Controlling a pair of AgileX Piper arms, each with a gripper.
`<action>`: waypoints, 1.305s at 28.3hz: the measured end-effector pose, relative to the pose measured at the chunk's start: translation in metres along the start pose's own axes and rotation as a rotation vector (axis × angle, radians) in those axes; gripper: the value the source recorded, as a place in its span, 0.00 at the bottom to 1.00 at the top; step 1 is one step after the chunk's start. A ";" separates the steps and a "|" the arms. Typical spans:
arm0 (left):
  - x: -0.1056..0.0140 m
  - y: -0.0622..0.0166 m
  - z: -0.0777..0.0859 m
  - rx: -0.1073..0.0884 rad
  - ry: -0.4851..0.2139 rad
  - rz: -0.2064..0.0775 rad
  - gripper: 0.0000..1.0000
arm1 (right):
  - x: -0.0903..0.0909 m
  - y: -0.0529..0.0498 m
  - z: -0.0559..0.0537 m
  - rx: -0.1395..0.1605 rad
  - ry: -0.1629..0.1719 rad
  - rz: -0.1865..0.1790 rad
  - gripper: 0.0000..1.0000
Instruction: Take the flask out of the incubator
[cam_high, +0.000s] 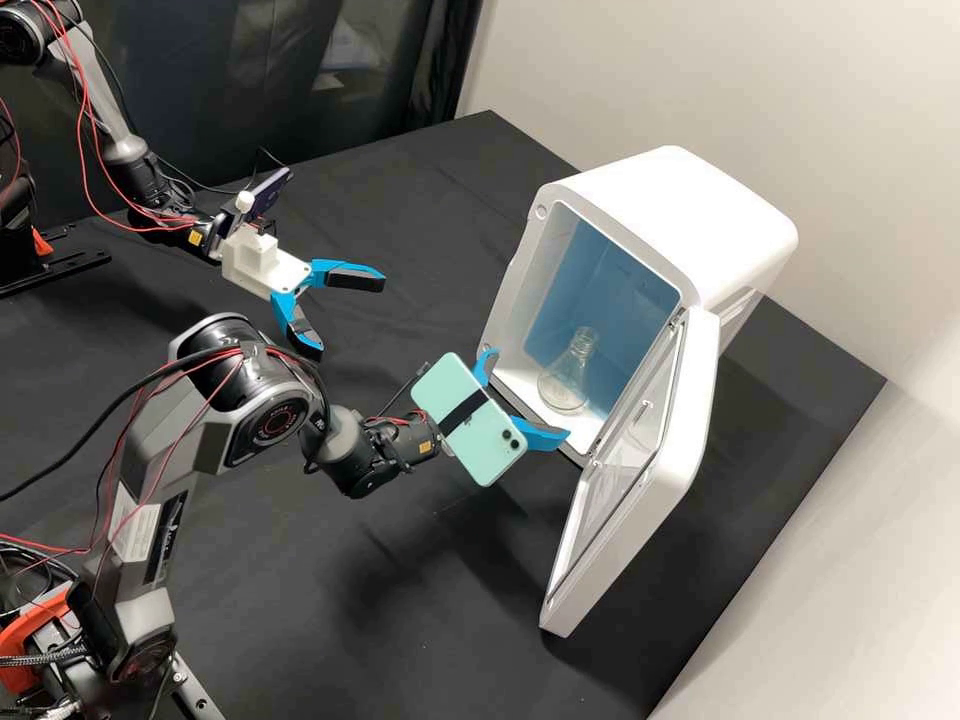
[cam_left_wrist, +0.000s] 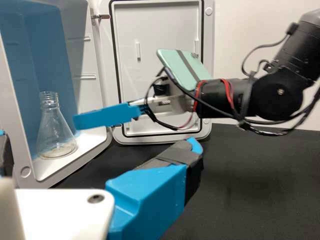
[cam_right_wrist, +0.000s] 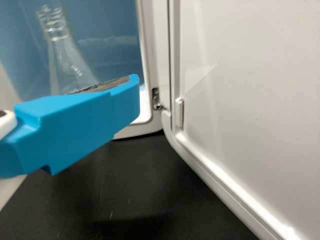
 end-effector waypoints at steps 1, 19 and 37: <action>0.000 0.0000 0.000 0.000 0.000 0.000 1.00 | 0.003 0.000 -0.001 0.000 -0.004 0.006 1.00; 0.000 0.0013 0.000 0.000 0.001 0.005 1.00 | 0.061 -0.027 -0.033 -0.084 -0.058 -0.033 1.00; 0.000 0.0031 0.001 -0.001 0.003 0.011 1.00 | 0.103 -0.014 -0.032 -0.062 -0.137 -0.001 1.00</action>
